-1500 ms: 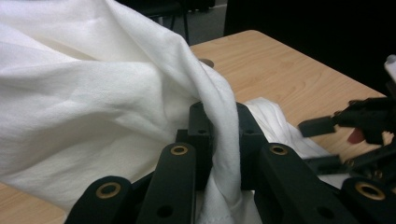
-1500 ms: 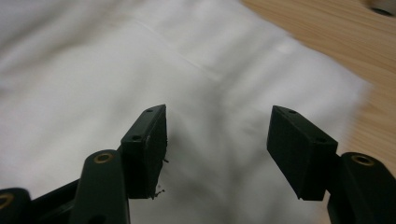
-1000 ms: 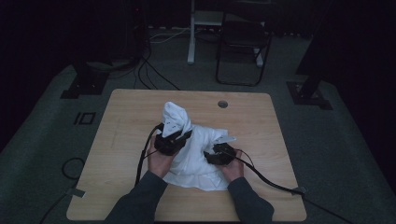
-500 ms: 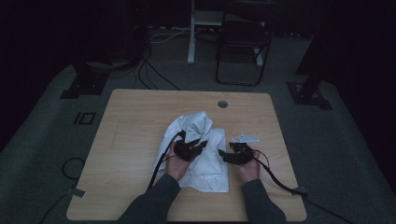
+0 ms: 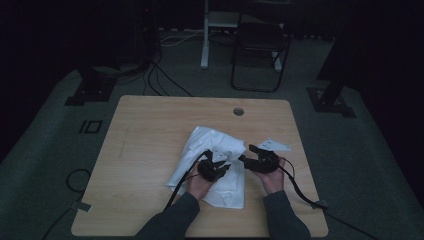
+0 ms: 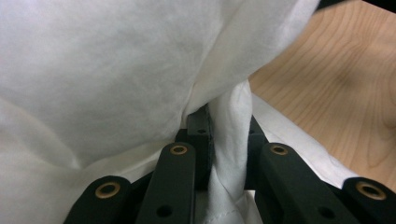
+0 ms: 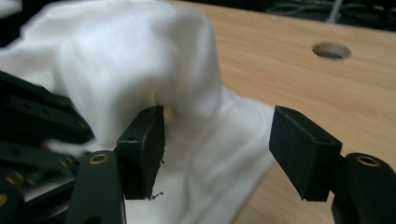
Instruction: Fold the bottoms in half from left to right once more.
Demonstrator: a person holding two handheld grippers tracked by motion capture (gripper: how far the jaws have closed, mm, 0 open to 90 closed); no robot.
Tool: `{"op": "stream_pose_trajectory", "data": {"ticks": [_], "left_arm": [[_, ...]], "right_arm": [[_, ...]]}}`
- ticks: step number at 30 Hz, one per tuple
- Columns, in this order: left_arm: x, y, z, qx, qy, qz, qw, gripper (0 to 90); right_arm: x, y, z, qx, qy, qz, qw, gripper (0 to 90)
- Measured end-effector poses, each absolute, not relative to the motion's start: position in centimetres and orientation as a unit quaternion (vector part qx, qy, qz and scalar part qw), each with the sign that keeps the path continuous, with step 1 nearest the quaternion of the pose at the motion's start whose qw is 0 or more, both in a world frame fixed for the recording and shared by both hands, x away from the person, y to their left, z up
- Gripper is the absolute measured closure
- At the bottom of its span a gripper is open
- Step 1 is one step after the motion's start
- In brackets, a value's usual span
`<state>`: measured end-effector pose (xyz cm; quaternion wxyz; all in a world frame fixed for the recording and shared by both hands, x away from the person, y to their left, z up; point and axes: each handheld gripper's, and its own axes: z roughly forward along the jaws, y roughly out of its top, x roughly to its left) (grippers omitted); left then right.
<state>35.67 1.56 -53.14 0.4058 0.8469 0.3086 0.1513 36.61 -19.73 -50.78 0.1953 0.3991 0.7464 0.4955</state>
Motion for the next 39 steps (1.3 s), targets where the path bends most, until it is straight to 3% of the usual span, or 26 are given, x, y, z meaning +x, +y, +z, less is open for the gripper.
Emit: {"op": "stream_pose_trajectory", "data": {"ticks": [3,4,6,8,9,12,16,24,30,39], "left_arm": [[35.3,1.5,-53.0,0.849,0.301,0.151,0.407,81.2],[35.2,1.5,-52.9,0.848,0.301,0.151,0.409,81.1],[35.1,1.5,-52.7,0.849,0.299,0.151,0.41,80.9],[35.1,1.6,-52.5,0.847,0.302,0.147,0.412,78.7],[35.0,1.7,-52.3,0.845,0.305,0.144,0.415,75.5],[34.3,1.9,-51.2,0.841,0.304,0.134,0.426,65.9],[32.8,2.7,-48.5,0.836,0.28,0.14,0.451,59.9],[33.3,7.7,-44.1,0.797,0.31,0.213,0.473,58.7],[36.2,10.5,-45.7,0.793,0.372,0.202,0.439,59.1],[35.6,8.9,-49.0,0.814,0.359,0.165,0.425,59.3]], "right_arm": [[37.2,-19.2,-50.4,0.397,0.743,0.503,0.193,41.3],[37.5,-19.1,-50.4,0.392,0.743,0.509,0.186,47.7],[37.9,-18.9,-50.4,0.381,0.75,0.51,0.181,74.0],[38.5,-18.8,-50.6,0.395,0.752,0.496,0.181,84.5],[38.7,-18.8,-50.7,0.401,0.751,0.493,0.179,85.7],[39.5,-18.9,-51.2,0.417,0.75,0.484,0.175,86.3],[40.4,-19.1,-51.9,0.433,0.751,0.469,0.167,86.2],[41.4,-19.5,-53.0,0.448,0.756,0.45,0.157,84.0],[41.8,-19.6,-53.2,0.453,0.757,0.445,0.153,81.8],[42.1,-20.2,-53.4,0.462,0.758,0.434,0.152,71.9]]}}
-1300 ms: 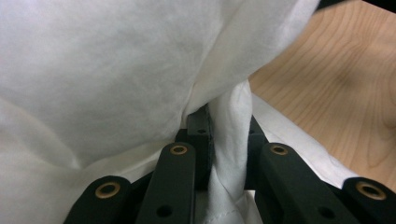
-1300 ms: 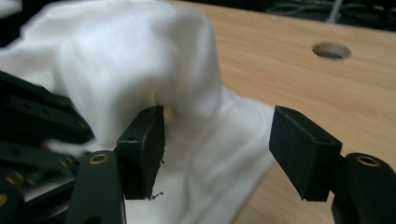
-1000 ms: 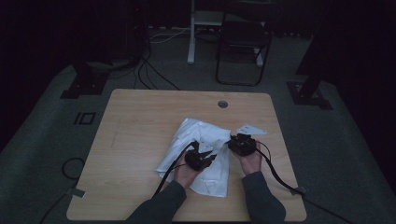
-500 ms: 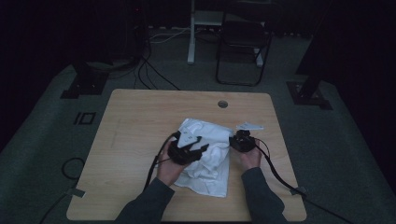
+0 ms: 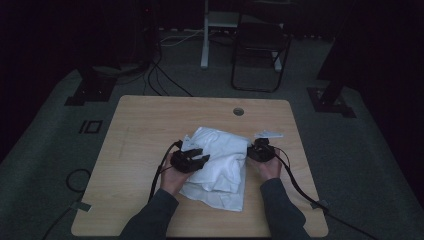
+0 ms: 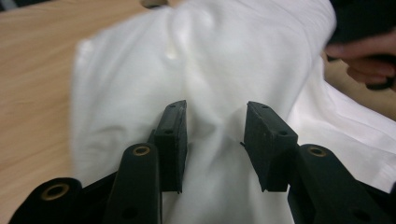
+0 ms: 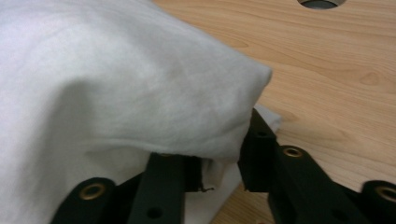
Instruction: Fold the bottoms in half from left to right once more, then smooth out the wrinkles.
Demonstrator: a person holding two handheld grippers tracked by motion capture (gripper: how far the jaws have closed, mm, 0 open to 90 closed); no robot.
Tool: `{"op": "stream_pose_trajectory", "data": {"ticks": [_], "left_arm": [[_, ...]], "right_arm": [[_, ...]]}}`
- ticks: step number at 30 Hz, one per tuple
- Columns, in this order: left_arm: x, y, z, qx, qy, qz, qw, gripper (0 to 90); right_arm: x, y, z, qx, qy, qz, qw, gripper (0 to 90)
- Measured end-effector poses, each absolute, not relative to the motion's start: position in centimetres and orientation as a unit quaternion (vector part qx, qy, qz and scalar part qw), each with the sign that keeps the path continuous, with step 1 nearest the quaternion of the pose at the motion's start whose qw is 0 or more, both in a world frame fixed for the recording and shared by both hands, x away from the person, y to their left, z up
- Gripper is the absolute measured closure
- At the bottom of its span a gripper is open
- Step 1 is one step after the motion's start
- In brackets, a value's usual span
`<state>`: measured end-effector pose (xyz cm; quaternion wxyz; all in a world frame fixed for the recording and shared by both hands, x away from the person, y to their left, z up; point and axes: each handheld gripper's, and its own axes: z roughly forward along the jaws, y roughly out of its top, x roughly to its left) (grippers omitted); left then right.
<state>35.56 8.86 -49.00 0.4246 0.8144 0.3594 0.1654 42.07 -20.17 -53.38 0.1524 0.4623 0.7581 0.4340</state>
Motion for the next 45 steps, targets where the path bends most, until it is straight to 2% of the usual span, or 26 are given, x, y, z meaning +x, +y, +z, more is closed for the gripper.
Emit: {"op": "stream_pose_trajectory", "data": {"ticks": [6,15,23,30,36,41,44,45], "left_arm": [[35.4,7.8,-50.2,0.824,0.352,0.162,0.414,59.0],[35.6,7.2,-51.8,0.82,0.363,0.151,0.416,59.1],[35.4,6.7,-52.6,0.814,0.369,0.168,0.417,59.5],[34.9,5.5,-53.2,0.802,0.39,0.21,0.4,61.5],[35.8,4.6,-53.3,0.788,0.413,0.232,0.394,64.4],[36.8,4.1,-53.3,0.781,0.424,0.239,0.392,64.9],[37.5,3.9,-53.1,0.777,0.432,0.233,0.394,64.7],[37.6,3.9,-53.1,0.777,0.432,0.23,0.397,64.4]], "right_arm": [[41.7,-21.0,-53.2,0.467,0.762,0.419,0.16,59.9],[40.5,-22.5,-53.0,0.461,0.779,0.386,0.179,53.9],[36.9,-23.0,-52.3,0.428,0.798,0.387,0.174,48.1],[35.7,-21.5,-51.6,0.404,0.795,0.418,0.173,42.2],[36.4,-18.7,-53.2,0.408,0.802,0.405,0.16,38.1],[36.0,-18.0,-53.9,0.4,0.802,0.415,0.155,40.9],[36.0,-17.9,-53.9,0.401,0.797,0.426,0.15,44.9],[36.1,-17.8,-53.9,0.402,0.796,0.429,0.146,49.6]]}}
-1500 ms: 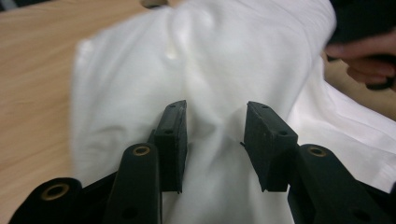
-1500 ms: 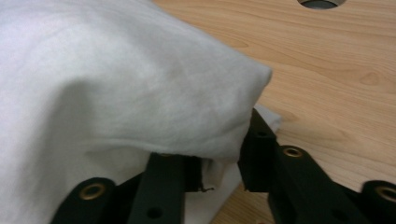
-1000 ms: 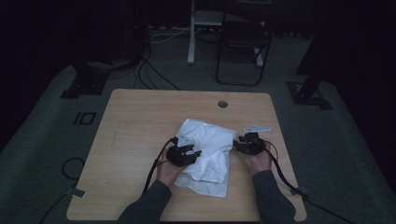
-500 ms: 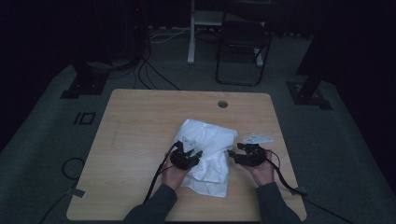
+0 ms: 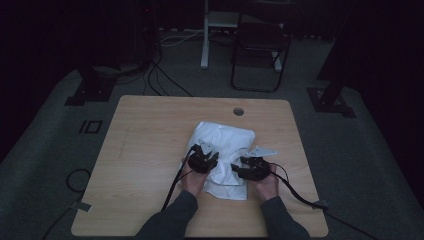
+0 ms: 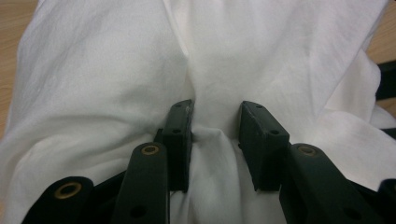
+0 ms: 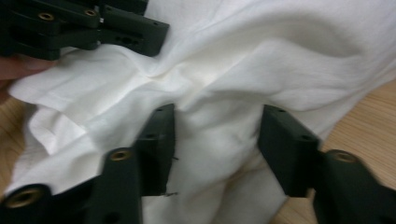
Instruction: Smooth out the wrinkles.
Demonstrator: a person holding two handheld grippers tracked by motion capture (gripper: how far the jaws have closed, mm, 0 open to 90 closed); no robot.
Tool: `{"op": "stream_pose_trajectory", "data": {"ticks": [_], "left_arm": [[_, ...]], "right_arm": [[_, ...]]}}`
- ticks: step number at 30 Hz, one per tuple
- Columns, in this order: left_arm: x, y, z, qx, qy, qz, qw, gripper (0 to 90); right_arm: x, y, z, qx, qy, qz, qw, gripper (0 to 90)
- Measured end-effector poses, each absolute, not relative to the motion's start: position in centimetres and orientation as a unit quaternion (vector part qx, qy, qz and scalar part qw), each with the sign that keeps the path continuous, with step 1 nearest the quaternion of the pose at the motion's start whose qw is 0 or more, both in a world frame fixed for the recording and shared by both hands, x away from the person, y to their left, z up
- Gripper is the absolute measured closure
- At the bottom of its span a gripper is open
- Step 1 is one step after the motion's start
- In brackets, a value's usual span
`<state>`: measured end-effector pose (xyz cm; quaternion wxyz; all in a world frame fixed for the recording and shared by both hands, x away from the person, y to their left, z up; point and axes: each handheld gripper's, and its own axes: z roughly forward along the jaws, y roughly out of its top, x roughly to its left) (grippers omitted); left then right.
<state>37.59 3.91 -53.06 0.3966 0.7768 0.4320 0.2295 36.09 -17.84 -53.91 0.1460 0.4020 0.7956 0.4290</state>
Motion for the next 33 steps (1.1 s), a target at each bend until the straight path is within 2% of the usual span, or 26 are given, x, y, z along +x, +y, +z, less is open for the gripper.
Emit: {"op": "stream_pose_trajectory", "data": {"ticks": [1,3,5,10,14,18,23,28,30,32,33], "left_arm": [[37.6,3.9,-53.0,0.777,0.431,0.227,0.399,63.0],[37.5,4.1,-52.9,0.78,0.426,0.222,0.402,60.5],[37.4,4.4,-52.7,0.777,0.425,0.213,0.413,58.1],[37.0,5.0,-52.3,0.775,0.421,0.195,0.429,53.9],[36.8,5.2,-52.0,0.778,0.414,0.18,0.436,53.7],[36.4,5.3,-51.5,0.776,0.41,0.185,0.442,49.5],[36.2,5.8,-51.0,0.776,0.405,0.185,0.446,47.9],[36.1,5.7,-51.2,0.777,0.405,0.185,0.446,47.9],[36.1,5.7,-51.1,0.777,0.405,0.184,0.445,47.1],[36.1,5.7,-51.1,0.776,0.407,0.183,0.447,47.1],[36.1,5.8,-51.1,0.776,0.407,0.183,0.446,47.1]], "right_arm": [[36.2,-17.9,-53.9,0.4,0.797,0.431,0.141,63.3],[36.1,-17.9,-53.9,0.397,0.803,0.419,0.149,79.5],[35.7,-18.1,-53.8,0.393,0.811,0.4,0.167,87.3],[34.6,-19.6,-53.2,0.393,0.808,0.398,0.184,88.5],[33.9,-21.2,-53.7,0.4,0.812,0.391,0.167,87.6],[33.3,-21.6,-54.2,0.408,0.819,0.364,0.176,84.9],[32.6,-22.0,-52.4,0.413,0.788,0.409,0.204,58.7],[33.5,-20.1,-50.6,0.393,0.775,0.442,0.222,55.2],[34.5,-19.0,-50.7,0.392,0.78,0.431,0.227,59.1],[35.2,-18.4,-51.2,0.38,0.793,0.425,0.217,81.3],[35.2,-18.1,-51.4,0.374,0.798,0.418,0.218,89.3]]}}
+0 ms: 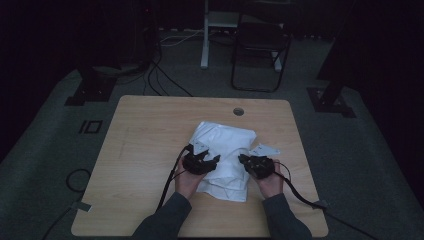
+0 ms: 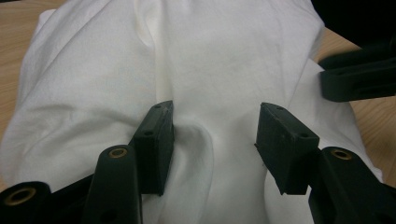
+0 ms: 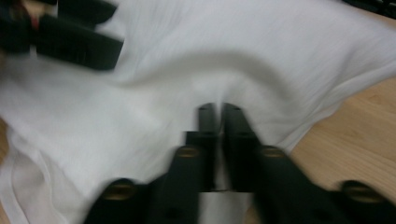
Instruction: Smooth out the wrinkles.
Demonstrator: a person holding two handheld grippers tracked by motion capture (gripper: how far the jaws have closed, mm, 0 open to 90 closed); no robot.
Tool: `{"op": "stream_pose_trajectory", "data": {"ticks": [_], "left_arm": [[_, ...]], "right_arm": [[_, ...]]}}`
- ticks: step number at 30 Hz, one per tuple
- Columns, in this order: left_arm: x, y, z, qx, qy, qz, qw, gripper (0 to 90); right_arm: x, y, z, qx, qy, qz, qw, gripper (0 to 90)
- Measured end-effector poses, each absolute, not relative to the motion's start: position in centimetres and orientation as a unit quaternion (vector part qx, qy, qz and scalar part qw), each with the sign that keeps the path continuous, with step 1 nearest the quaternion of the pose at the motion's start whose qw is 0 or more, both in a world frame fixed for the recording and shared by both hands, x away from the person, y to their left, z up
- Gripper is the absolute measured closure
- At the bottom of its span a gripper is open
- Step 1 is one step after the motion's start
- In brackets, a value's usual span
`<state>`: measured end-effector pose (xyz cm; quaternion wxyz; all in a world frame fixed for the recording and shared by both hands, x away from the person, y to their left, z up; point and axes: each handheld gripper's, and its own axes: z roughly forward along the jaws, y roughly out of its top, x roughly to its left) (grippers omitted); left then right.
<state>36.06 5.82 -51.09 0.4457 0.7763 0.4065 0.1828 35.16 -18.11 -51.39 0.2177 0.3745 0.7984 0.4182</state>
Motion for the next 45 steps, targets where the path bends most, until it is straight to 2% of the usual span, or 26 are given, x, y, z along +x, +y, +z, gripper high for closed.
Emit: {"op": "stream_pose_trajectory", "data": {"ticks": [4,13,14,16,18,22,26,29,31,34,41,45], "left_arm": [[36.1,6.1,-51.1,0.774,0.409,0.179,0.448,47.2],[34.8,6.7,-50.3,0.772,0.396,0.187,0.461,45.0],[34.5,6.9,-50.1,0.771,0.393,0.192,0.462,44.1],[34.1,7.8,-49.5,0.769,0.385,0.207,0.466,43.8],[33.8,8.8,-49.0,0.763,0.385,0.225,0.468,43.7],[34.3,10.9,-48.4,0.75,0.399,0.233,0.474,43.7],[35.5,11.5,-49.4,0.757,0.41,0.231,0.454,43.6],[36.3,11.4,-51.2,0.77,0.423,0.21,0.429,43.1],[36.2,11.4,-52.0,0.768,0.432,0.189,0.433,43.1],[35.9,11.3,-52.3,0.765,0.438,0.187,0.434,43.1],[34.5,10.7,-52.8,0.758,0.451,0.196,0.428,42.8],[34.7,10.9,-52.9,0.754,0.455,0.201,0.429,42.7]], "right_arm": [[33.8,-18.3,-52.1,0.354,0.812,0.408,0.22,90.0],[32.8,-22.7,-53.7,0.397,0.804,0.385,0.217,89.7],[32.7,-22.7,-53.6,0.399,0.803,0.388,0.215,87.2],[32.5,-22.6,-53.2,0.401,0.799,0.39,0.223,70.6],[32.3,-22.3,-52.4,0.397,0.789,0.411,0.227,60.3],[31.7,-20.8,-50.6,0.37,0.781,0.448,0.23,54.1],[32.2,-18.3,-50.7,0.353,0.795,0.446,0.21,49.1],[33.0,-16.7,-52.2,0.357,0.812,0.424,0.182,47.7],[33.4,-15.9,-53.6,0.363,0.824,0.399,0.172,48.3],[34.2,-15.6,-55.4,0.384,0.828,0.375,0.163,50.1],[36.3,-15.9,-55.6,0.404,0.817,0.372,0.175,51.3],[37.5,-16.0,-55.8,0.408,0.812,0.385,0.159,51.2]]}}
